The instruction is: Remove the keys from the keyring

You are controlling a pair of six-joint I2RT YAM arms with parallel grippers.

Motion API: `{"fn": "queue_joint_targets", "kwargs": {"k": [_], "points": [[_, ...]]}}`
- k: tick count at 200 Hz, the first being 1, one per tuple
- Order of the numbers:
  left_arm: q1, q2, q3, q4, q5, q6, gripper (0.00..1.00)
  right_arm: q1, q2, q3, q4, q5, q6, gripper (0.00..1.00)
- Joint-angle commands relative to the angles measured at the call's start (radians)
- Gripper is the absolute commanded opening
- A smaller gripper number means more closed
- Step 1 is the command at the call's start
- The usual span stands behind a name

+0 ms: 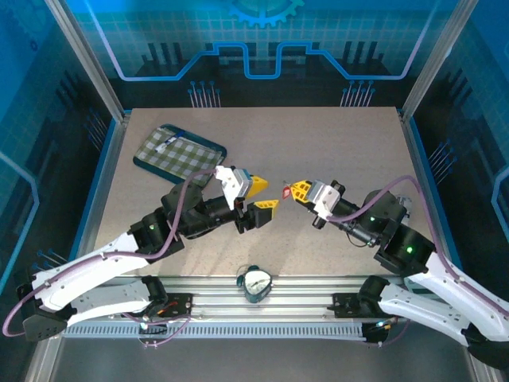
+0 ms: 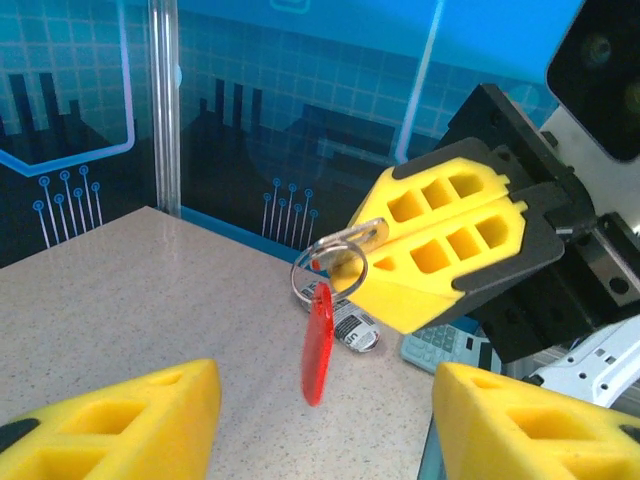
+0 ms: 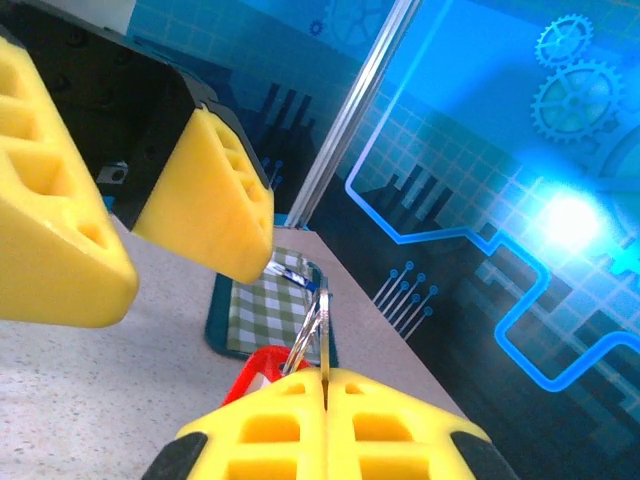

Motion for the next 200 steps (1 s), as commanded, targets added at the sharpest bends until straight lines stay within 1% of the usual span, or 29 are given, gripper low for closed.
{"fn": "queue_joint_targets", "kwargs": {"k": [1,14,33,42,49,56,63,70,87,102,117,137,161,175,200], "points": [[0.016,-0.004,0.051,-0.033,-0.015,0.033,0.62,-0.047,-0.005,0.052,0.039,-0.118,0.081,0.00],[0.029,-0.001,0.074,-0.037,-0.001,0.052,0.64,-0.083,0.007,0.067,0.043,-0.174,0.117,0.00],[0.061,0.011,0.124,-0.052,0.039,0.080,0.63,-0.150,0.032,0.088,0.061,-0.259,0.188,0.00],[0.122,0.028,0.156,-0.058,0.120,0.038,0.59,-0.182,0.049,0.104,0.073,-0.294,0.227,0.00],[0.187,0.044,0.180,-0.053,0.203,-0.041,0.56,-0.212,0.062,0.112,0.087,-0.329,0.257,0.00],[0.274,0.069,0.201,-0.032,0.288,-0.128,0.54,-0.239,0.075,0.123,0.101,-0.356,0.283,0.00],[0.330,0.094,0.219,-0.012,0.339,-0.194,0.53,-0.266,0.086,0.131,0.117,-0.372,0.316,0.00],[0.359,0.116,0.233,0.005,0.374,-0.214,0.53,-0.295,0.098,0.135,0.135,-0.401,0.344,0.00],[0.371,0.158,0.257,0.030,0.383,-0.202,0.57,-0.347,0.132,0.153,0.151,-0.434,0.388,0.00],[0.400,0.212,0.289,0.049,0.434,-0.230,0.61,-0.366,0.161,0.165,0.168,-0.444,0.406,0.00],[0.416,0.261,0.321,0.048,0.452,-0.251,0.60,-0.388,0.188,0.165,0.201,-0.461,0.442,0.00],[0.419,0.296,0.323,0.093,0.474,-0.273,0.60,-0.424,0.211,0.139,0.280,-0.501,0.511,0.00],[0.426,0.319,0.315,0.166,0.570,-0.326,0.59,-0.451,0.233,0.131,0.336,-0.543,0.575,0.00],[0.427,0.322,0.307,0.209,0.624,-0.350,0.55,-0.455,0.240,0.134,0.348,-0.566,0.586,0.00],[0.438,0.322,0.297,0.261,0.674,-0.382,0.53,-0.471,0.258,0.134,0.378,-0.622,0.625,0.00]]}}
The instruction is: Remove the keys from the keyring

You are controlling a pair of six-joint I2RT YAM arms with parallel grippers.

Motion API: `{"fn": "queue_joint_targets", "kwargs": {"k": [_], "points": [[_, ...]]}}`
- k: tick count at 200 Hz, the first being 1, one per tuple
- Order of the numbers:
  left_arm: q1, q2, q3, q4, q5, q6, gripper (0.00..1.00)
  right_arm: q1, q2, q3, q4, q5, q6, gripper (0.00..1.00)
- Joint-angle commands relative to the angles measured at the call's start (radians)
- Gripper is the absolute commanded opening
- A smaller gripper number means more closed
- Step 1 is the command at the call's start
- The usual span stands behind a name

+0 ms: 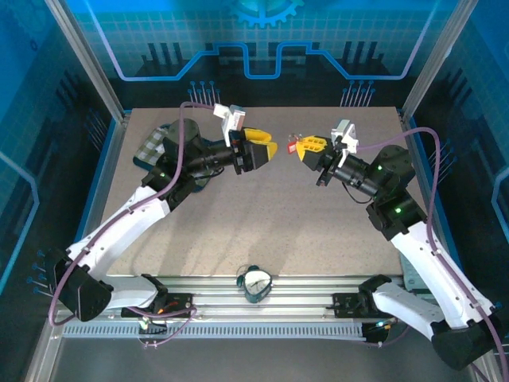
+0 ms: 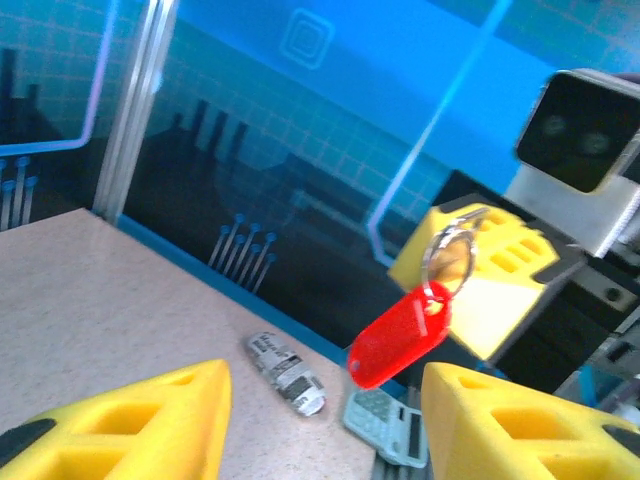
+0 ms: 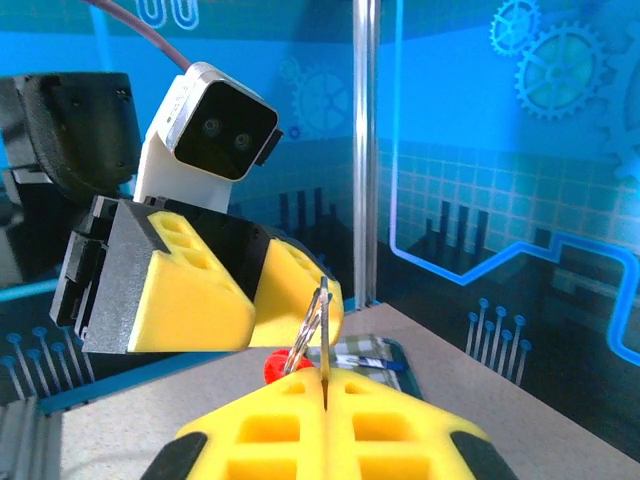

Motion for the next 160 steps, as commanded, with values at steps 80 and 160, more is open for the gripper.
{"fn": "queue_joint_targets", "kwargs": {"k": [80,160], "points": [[0.055,0.065,0.030,0.293,0.236,-0.237,0.48,-0.029,0.028,-0.003,0.114,-0.110,0.109,0.00],[0.053,0.090,0.029,0.345,0.257,-0.275,0.47,-0.029,0.059,0.000,0.151,-0.123,0.129,0.00]]}}
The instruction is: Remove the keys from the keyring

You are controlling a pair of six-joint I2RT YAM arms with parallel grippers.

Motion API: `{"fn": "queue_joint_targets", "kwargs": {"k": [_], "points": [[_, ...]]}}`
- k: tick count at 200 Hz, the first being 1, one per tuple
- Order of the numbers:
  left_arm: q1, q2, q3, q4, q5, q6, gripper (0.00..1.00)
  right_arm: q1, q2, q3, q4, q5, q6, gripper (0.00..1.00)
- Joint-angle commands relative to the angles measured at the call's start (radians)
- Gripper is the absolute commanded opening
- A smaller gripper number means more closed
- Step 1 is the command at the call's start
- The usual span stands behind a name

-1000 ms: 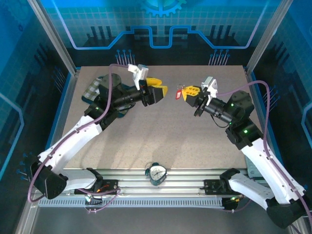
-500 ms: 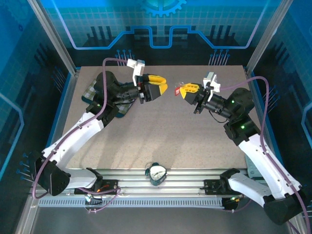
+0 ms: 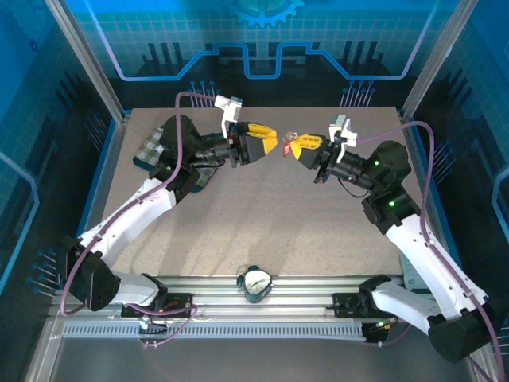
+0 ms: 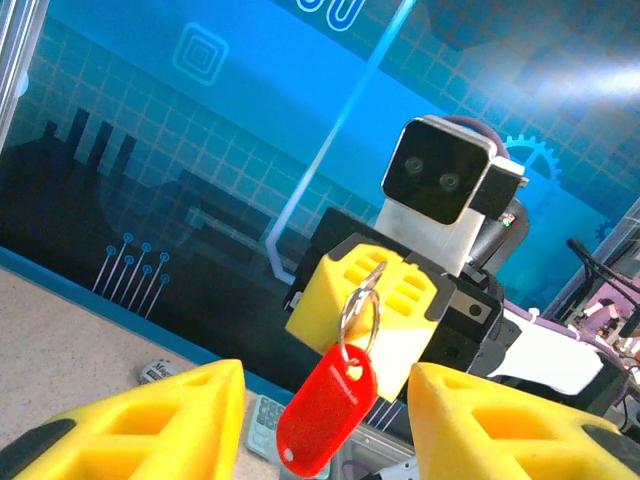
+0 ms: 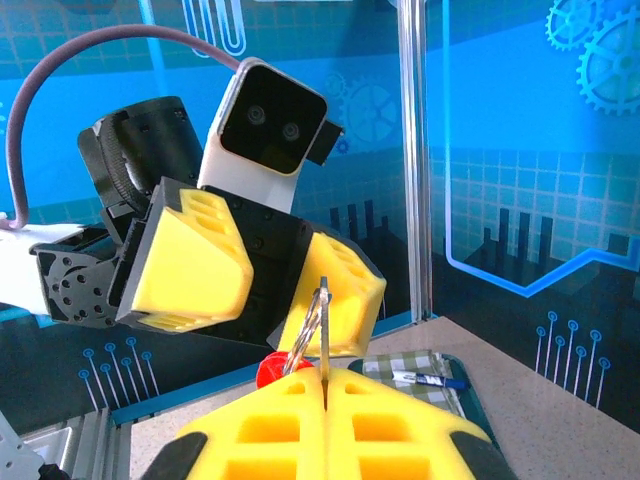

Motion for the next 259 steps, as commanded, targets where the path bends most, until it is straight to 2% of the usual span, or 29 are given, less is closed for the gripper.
{"fn": "queue_joint_targets", "kwargs": {"k": [1,129,157,216,259], "points": [[0.003,0.011,0.029,0.055,0.041,-0.028,0.47,-0.016,0.003,0.002,0.045,-0.018,0.018,0.00],[-0.021,0.050,0.068,0.067,0.058,-0.039,0.46,-0.010,0.018,-0.002,0.060,-0.028,0.032,0.00],[-0.024,0.054,0.074,0.064,0.063,-0.039,0.40,-0.007,0.018,-0.003,0.058,-0.027,0.030,0.00],[-0.031,0.061,0.083,0.060,0.067,-0.037,0.36,-0.002,0.019,0.000,0.057,-0.030,0.030,0.00],[-0.033,0.061,0.084,0.060,0.069,-0.037,0.24,0.001,0.016,-0.004,0.057,-0.022,0.029,0.00]]}}
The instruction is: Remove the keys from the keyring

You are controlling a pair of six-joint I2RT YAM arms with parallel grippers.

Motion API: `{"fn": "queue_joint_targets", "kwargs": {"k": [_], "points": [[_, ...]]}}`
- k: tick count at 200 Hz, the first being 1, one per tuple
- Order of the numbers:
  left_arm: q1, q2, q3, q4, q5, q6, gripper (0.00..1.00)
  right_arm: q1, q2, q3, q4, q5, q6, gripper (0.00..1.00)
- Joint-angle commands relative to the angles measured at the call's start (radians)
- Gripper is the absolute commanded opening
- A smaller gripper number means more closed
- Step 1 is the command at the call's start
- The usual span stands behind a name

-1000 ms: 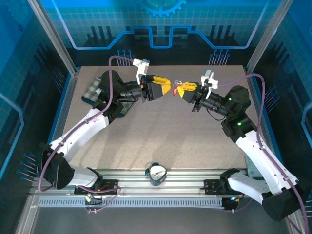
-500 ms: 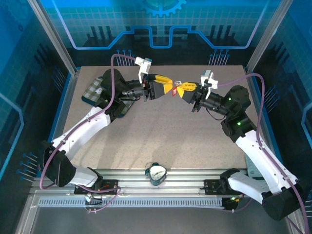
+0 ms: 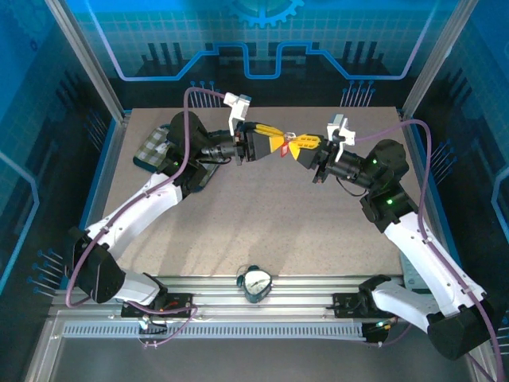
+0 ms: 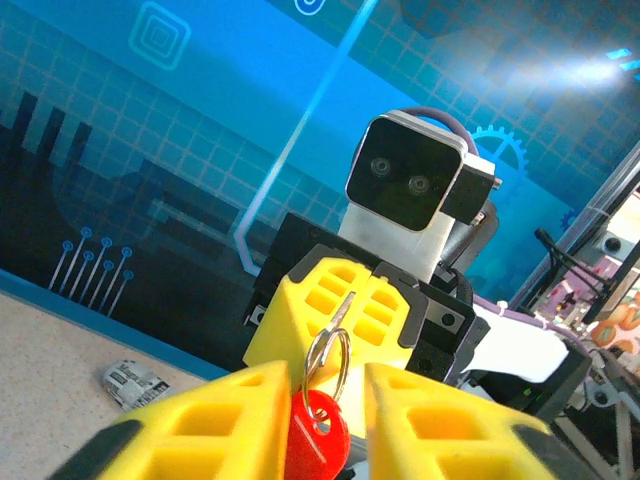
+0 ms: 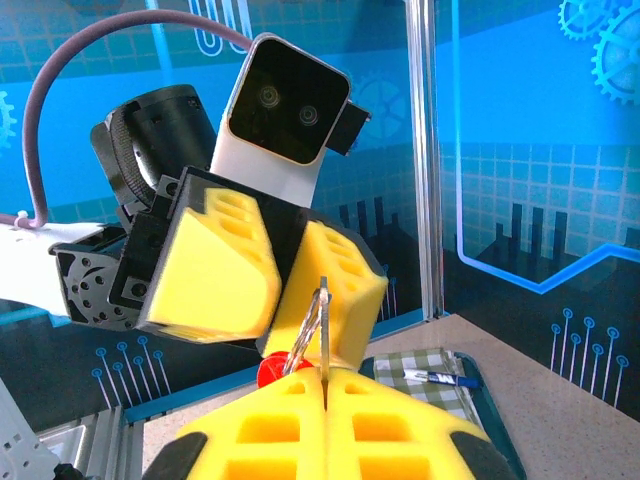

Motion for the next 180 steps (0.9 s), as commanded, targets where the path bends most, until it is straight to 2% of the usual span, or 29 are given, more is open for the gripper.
{"fn": "queue_joint_targets", "kwargs": {"k": [1,59,138,180], "points": [[-0.006,0.002,0.031,0.028,0.020,0.005,0.23,0.001,-0.001,-0.003,0.041,-0.002,0.010,0.00],[-0.006,-0.002,0.022,0.045,0.022,-0.004,0.00,0.000,-0.006,-0.011,0.063,0.003,0.018,0.00],[0.006,0.003,-0.014,0.214,0.014,-0.129,0.00,0.000,-0.063,-0.101,0.189,-0.005,-0.001,0.00],[0.006,-0.004,-0.041,0.238,-0.023,-0.156,0.00,0.014,-0.114,-0.130,0.174,0.057,-0.089,0.00]]}}
